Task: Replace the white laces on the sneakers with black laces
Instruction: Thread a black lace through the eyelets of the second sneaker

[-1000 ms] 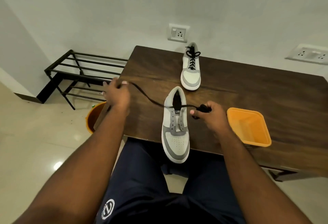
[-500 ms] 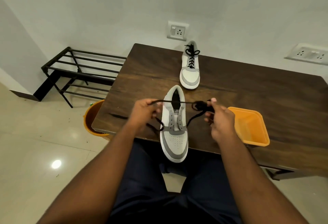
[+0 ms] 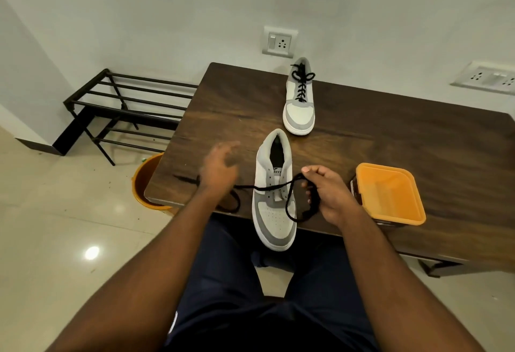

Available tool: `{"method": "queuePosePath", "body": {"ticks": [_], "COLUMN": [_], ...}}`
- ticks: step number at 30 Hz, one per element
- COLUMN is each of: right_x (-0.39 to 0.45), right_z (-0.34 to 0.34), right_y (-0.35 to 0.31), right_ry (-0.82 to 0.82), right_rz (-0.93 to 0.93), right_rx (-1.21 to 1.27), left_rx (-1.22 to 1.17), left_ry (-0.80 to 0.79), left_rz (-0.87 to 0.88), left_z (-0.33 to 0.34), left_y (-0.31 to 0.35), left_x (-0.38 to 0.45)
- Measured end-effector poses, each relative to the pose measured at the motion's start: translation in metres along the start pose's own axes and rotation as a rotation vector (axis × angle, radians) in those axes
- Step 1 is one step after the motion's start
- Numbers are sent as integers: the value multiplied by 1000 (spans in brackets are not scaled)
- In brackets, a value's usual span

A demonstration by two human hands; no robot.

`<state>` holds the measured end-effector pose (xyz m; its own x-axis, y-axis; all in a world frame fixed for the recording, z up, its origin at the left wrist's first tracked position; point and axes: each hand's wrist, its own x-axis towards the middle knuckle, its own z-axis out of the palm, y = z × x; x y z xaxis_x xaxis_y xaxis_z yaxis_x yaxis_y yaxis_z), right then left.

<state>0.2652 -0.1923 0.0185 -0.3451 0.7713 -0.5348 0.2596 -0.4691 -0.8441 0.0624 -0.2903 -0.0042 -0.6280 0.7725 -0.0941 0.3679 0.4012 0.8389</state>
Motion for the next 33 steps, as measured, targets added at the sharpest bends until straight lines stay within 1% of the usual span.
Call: {"method": "queuePosePath", "body": {"ticks": [1, 2, 3, 4, 5, 7, 9, 11, 13, 14, 16, 17, 18, 19, 21, 22, 23, 24, 25, 26, 27, 28, 29, 31, 33], "right_x": [-1, -2, -2, -2, -1, 0, 2, 3, 4, 6, 12, 14, 15, 14, 17, 17, 16, 15, 14, 12, 10, 6, 4, 2, 6], "right_z": [4, 6, 8, 9, 8, 4, -2, -8, -11, -12, -13, -12, -9, -5, 2, 5, 5, 5, 3, 1, -1, 0, 3, 11, 17], "right_y": [-1, -3, -5, -7, -9, -10, -8, -7, -5, -4, 0, 2, 4, 5, 10, 12, 15, 19, 23, 26, 26, 24, 22, 21, 29], "right_ry": [-56, -104, -139, -158, -162, -159, -166, -196, -155, -82, 78, 124, 149, 162, 193, 205, 231, 264, 311, 352, 366, 318, 221, 51, -21], "right_rz": [-36, -66, -91, -110, -126, -147, -146, -123, -133, -137, -108, -78, -43, -4, 69, 103, 105, 59, -37, -163, -293, -371, -404, -415, -398], "right_rx": [-29, -45, -53, -60, -77, -118, -110, -134, -236, -242, -95, 4, 77, 136, 234, 255, 226, 95, -116, -286, -362, -339, -284, -309, -347], "left_rx": [-175, -286, -334, -314, -275, -252, -291, -329, -374, -436, -592, -668, -759, -879, -1145, -1213, -1217, -1179, -1123, -1079, -1052, -1052, -1068, -1113, -1117], "left_ry": [-184, -340, -448, -519, -548, -528, -484, -401, -198, -75, 125, 177, 196, 184, 87, 20, -44, -91, -123, -150, -174, -194, -211, -246, -255], "left_rz": [89, 104, 99, 90, 93, 99, 95, 83, 61, 18, -71, -115, -161, -208, -303, -338, -359, -360, -342, -316, -292, -277, -269, -253, -242], "left_z": [11, 23, 32, 38, 40, 36, 26, 12, 0, -5, -13, -15, -14, -12, -6, -2, 2, 5, 8, 10, 11, 14, 16, 20, 22], "left_y": [15, 21, 25, 26, 27, 25, 22, 20, 13, 8, -1, -3, -3, 0, 9, 14, 18, 22, 26, 30, 36, 41, 45, 53, 55], "left_x": [-10, -13, -14, -13, -11, -7, -4, -2, 3, 6, 12, 13, 13, 11, 4, -1, -5, -10, -13, -18, -22, -25, -28, -31, -33]}}
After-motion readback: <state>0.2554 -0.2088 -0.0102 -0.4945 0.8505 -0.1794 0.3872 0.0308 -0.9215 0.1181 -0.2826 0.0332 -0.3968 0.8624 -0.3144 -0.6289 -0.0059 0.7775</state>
